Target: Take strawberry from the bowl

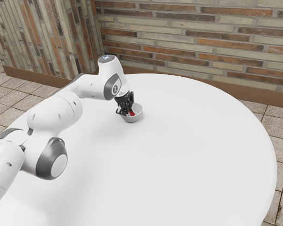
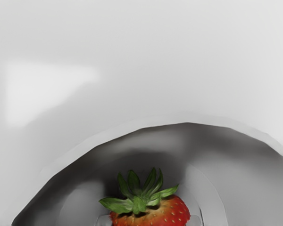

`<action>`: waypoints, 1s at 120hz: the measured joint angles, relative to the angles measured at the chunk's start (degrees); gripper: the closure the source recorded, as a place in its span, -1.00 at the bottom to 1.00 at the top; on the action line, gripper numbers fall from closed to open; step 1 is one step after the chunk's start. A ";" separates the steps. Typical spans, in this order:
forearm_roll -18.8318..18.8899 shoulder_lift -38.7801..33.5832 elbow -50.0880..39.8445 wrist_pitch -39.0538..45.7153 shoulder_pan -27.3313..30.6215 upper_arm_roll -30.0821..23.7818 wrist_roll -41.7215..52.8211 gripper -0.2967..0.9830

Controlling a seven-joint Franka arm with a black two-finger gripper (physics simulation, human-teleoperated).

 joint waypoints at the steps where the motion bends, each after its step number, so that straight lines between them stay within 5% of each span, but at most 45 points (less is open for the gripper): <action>1: 0.03 -0.06 -0.01 -0.04 0.00 0.01 0.01 0.48; 28: 0.39 -4.82 -0.13 -1.71 -0.75 0.28 0.23 0.52; 45: 0.39 -7.24 -0.12 -2.76 -6.97 0.06 0.35 0.53; 71: 0.28 -5.74 -1.80 -3.22 -16.73 -0.39 0.47 0.54; 104: 0.14 -2.47 -2.99 -3.04 -18.05 -1.59 0.53 0.54; 120: 0.05 -3.24 -5.64 -1.87 -17.90 -2.24 0.61 0.18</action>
